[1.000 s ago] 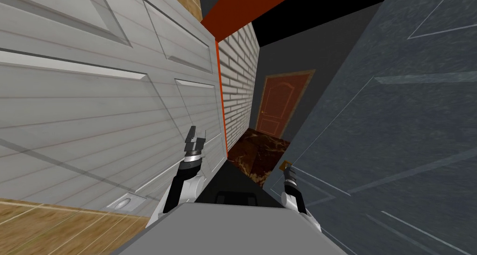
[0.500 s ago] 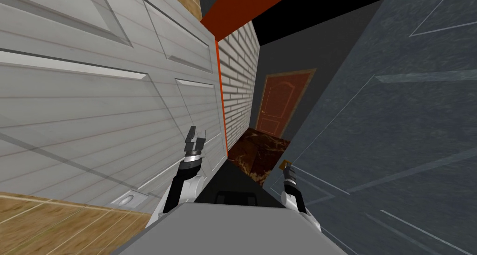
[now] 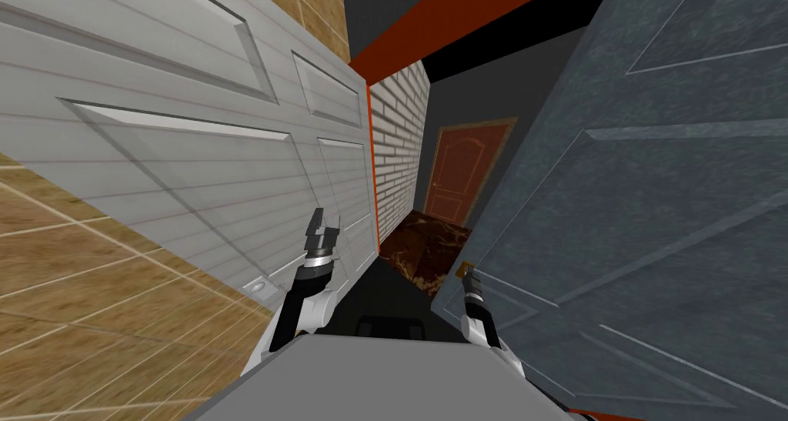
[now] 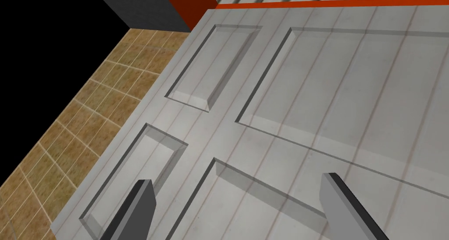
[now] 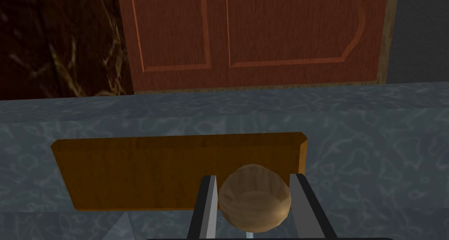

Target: Pull the door open

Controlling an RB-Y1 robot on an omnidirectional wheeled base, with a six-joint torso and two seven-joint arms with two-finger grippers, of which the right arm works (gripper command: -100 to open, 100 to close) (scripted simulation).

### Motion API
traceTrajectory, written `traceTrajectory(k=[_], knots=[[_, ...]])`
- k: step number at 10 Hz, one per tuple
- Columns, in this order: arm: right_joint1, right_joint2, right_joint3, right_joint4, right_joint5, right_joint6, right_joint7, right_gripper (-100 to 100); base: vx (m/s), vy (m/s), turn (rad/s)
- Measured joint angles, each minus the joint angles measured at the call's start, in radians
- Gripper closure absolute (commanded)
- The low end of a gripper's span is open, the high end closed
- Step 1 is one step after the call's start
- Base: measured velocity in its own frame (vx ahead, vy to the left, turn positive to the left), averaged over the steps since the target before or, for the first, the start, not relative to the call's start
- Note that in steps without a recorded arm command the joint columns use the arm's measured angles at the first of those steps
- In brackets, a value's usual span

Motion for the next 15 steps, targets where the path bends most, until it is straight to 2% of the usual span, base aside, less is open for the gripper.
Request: traceTrajectory(k=[1,2,3,4,6,8,11,12,13,15], knots=[[0.01,-0.003,0.008,-0.021,0.008,0.01,-0.003,100,-0.205,-0.015,0.043],[0.006,-0.007,0.02,-0.023,0.019,0.012,-0.013,100,-0.237,-0.037,0.062],[-0.012,-0.009,0.031,-0.002,0.028,0.004,-0.025,100,-0.161,-0.019,0.036],[-0.004,-0.004,0.034,-0.021,0.032,0.01,-0.022,100,-0.172,0.005,0.02],[-0.004,-0.001,0.044,-0.024,0.04,0.015,-0.023,100,-0.128,0.005,0.046],[-0.006,-0.011,0.058,-0.025,0.049,0.012,-0.037,100,-0.219,-0.025,0.089],[0.003,-0.023,0.09,-0.037,0.068,0.008,-0.063,100,-0.261,-0.018,0.105],[0.015,-0.03,0.102,-0.056,0.075,0.013,-0.072,100,-0.265,-0.028,0.102],[0.01,-0.034,0.117,-0.045,0.084,0.008,-0.086,100,-0.245,-0.027,0.074],[0.016,-0.033,0.132,-0.044,0.092,0.007,-0.096,100,-0.139,-0.009,0.047]])
